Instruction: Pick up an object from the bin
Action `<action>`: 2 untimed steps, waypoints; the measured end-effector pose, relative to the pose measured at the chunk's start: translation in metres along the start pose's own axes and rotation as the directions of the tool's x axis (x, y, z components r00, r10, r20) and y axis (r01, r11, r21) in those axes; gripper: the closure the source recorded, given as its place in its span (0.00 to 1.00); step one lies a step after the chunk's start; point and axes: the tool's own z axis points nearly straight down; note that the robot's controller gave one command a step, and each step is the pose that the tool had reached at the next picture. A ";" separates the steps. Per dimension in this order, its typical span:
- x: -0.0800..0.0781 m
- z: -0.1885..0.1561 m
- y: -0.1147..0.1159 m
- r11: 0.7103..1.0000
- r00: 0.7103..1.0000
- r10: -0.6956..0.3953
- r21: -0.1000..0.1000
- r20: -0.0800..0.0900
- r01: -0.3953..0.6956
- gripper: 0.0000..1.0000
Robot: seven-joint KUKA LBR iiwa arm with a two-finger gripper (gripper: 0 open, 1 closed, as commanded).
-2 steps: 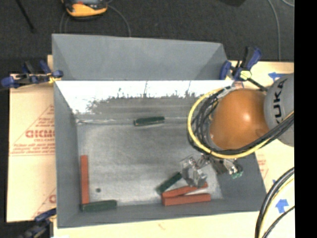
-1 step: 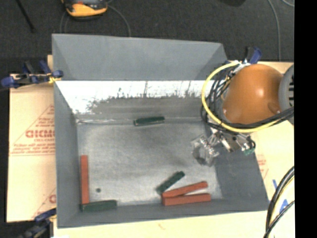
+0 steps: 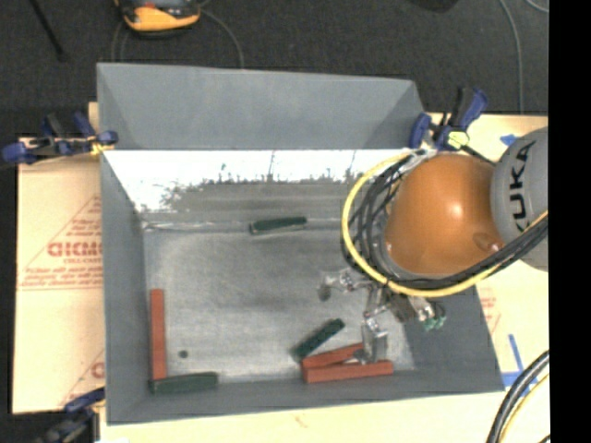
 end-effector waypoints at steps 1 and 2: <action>0.000 0.000 0.000 1.000 1.000 0.002 0.000 0.000 -0.002 0.00; -0.003 0.025 0.003 0.994 0.994 -0.109 0.005 0.007 0.109 0.00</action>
Offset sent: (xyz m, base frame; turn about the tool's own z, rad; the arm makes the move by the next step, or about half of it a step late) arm -0.0016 0.0150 -0.0882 -0.3394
